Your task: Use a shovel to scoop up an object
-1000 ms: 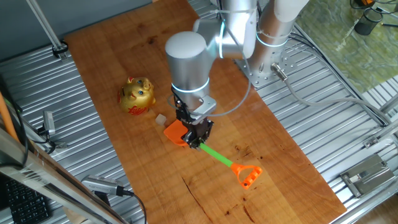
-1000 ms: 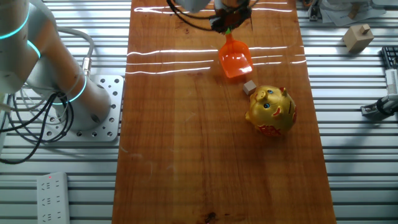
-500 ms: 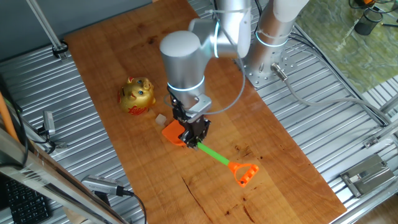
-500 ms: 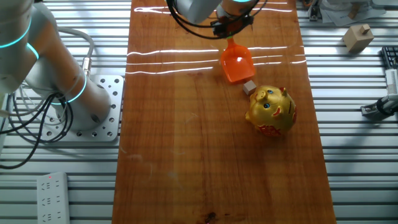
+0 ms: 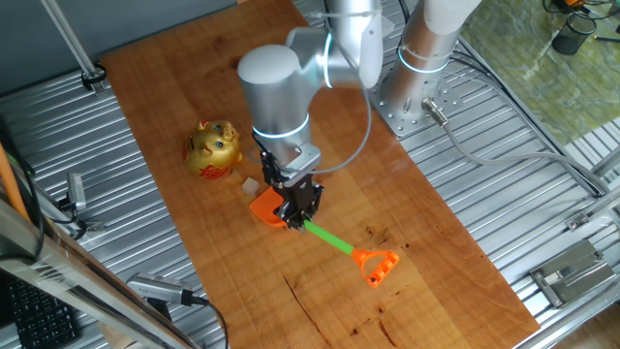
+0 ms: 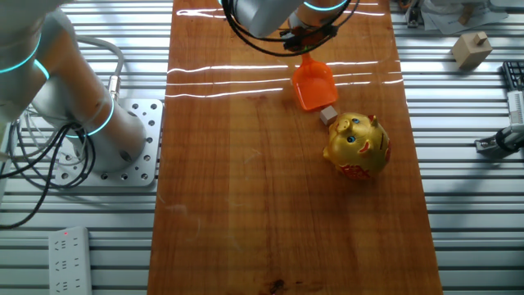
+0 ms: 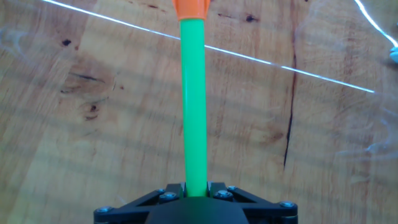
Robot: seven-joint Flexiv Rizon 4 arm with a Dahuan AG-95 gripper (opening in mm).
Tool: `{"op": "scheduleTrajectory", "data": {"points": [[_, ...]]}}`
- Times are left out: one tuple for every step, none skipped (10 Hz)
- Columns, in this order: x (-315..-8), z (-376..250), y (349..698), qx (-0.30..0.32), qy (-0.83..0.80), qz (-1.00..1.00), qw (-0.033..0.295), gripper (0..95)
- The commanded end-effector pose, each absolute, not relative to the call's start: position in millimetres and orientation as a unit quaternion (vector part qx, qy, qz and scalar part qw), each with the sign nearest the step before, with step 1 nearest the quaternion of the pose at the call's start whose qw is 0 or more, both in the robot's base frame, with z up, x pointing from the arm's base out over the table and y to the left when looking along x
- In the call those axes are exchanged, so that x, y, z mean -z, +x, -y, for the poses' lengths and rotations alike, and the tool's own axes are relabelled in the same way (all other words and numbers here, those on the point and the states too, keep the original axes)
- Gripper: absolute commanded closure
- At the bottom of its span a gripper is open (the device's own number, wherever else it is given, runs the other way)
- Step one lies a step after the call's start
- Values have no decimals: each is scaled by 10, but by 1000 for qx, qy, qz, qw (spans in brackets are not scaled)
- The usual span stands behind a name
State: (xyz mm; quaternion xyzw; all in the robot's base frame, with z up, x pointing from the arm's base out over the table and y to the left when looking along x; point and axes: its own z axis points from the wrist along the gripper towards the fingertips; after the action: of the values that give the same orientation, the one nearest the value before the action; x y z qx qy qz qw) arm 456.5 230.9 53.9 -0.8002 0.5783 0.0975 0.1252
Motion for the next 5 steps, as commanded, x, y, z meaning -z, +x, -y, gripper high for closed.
{"op": "scheduleTrajectory", "data": {"points": [[-532, -2303, 4570, -100, -800, -577, 128, 950], [-532, -2300, 4572, -101, -800, -577, 128, 950], [-529, -2293, 4575, -104, -800, -576, 130, 950], [-528, -2286, 4578, -107, -800, -576, 131, 950], [-532, -2272, 4582, -110, -799, -576, 133, 950]]}}
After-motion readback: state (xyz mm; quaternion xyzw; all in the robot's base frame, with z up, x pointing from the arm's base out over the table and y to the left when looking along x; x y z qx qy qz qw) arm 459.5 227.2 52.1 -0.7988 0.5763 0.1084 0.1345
